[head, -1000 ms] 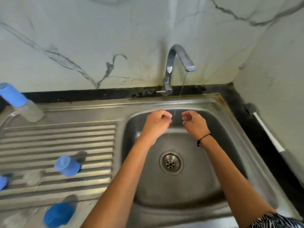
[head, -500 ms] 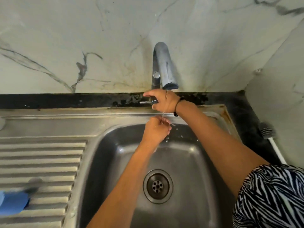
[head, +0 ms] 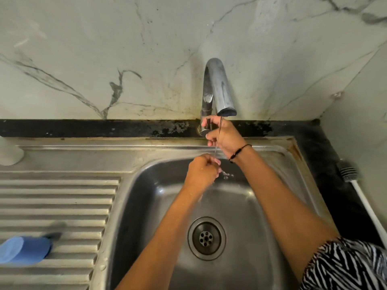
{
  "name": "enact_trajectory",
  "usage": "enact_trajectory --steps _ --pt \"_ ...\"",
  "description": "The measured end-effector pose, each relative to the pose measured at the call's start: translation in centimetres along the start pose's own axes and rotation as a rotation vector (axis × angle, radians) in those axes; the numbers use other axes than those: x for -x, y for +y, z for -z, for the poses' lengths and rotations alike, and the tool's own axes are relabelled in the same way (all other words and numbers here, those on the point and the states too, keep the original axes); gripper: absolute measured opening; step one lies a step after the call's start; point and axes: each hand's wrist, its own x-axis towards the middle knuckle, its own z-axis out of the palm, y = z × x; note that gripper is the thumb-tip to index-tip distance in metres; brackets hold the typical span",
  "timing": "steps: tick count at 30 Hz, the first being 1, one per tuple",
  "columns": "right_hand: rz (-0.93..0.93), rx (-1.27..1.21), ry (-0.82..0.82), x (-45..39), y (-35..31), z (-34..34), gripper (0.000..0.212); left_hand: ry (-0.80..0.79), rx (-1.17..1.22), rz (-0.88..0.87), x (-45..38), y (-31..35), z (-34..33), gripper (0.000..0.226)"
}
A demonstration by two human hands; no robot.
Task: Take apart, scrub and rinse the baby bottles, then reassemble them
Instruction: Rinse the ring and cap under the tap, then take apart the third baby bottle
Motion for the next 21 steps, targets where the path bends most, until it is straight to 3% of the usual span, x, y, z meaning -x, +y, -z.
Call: enact_trajectory --steps 4,6,11,15,18,21 --pt "-0.003 -0.164 0.042 2.9 0.4 -0.5 0.061 0.004 -0.044 -0.064 1.4 0.5 0.6 0.024" --pt "-0.002 -0.089 0.042 4.8 0.2 -0.4 0.064 0.015 -0.051 -0.109 2.5 0.9 1.0 0.020" --pt "0.148 0.210 0.205 10.3 0.5 -1.9 0.022 0.180 -0.168 -0.283 6.4 1.3 2.0 0.022" --pt "0.082 0.283 0.117 14.3 1.5 -5.4 0.025 0.166 -0.301 -0.247 10.0 -0.5 3.5 0.033" --pt "0.205 0.259 0.150 16.3 1.1 -7.8 0.022 0.270 -0.272 -0.309 12.3 -1.5 5.7 0.028" --pt "0.094 0.259 0.122 16.9 1.0 -10.4 0.020 0.166 -0.355 -0.252 13.6 -2.5 8.2 0.028"
